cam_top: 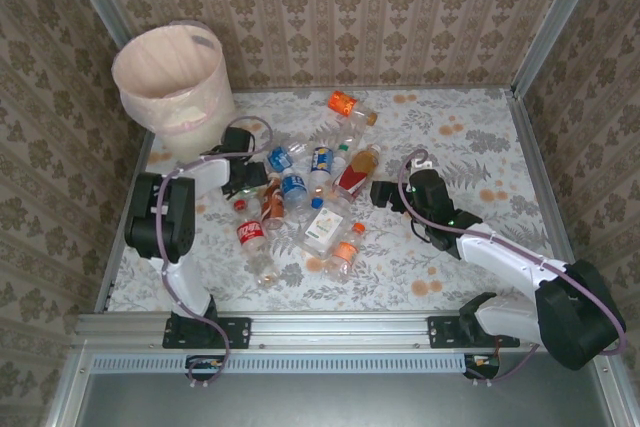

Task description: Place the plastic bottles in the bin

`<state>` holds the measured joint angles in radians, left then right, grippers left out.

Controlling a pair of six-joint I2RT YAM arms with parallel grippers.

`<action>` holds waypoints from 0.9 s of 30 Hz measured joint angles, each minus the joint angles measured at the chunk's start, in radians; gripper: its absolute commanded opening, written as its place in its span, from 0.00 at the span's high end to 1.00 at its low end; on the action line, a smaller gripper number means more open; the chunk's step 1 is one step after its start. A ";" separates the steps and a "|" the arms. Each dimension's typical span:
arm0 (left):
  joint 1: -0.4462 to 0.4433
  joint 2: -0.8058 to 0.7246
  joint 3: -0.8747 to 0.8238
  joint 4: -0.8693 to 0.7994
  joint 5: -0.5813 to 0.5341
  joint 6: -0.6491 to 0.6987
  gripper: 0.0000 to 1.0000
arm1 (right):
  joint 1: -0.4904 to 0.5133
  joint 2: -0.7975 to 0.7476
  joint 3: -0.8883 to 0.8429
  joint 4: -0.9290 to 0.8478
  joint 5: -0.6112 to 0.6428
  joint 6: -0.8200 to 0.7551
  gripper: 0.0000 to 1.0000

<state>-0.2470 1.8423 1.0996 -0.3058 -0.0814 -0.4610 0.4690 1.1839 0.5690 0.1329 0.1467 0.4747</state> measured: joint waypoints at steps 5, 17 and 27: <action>0.001 0.024 0.053 -0.003 0.015 0.012 0.36 | 0.000 0.000 0.019 -0.006 0.000 -0.005 0.00; -0.029 0.023 0.127 -0.012 0.030 0.046 0.52 | 0.000 0.000 0.019 -0.010 0.004 -0.008 0.00; -0.081 -0.142 0.133 -0.037 0.026 0.082 0.55 | 0.000 0.000 0.019 -0.009 0.005 -0.008 0.00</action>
<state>-0.3279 1.7000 1.2327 -0.3424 -0.0555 -0.3790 0.4690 1.1839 0.5884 0.1238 0.1520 0.4667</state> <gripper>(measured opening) 0.510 0.999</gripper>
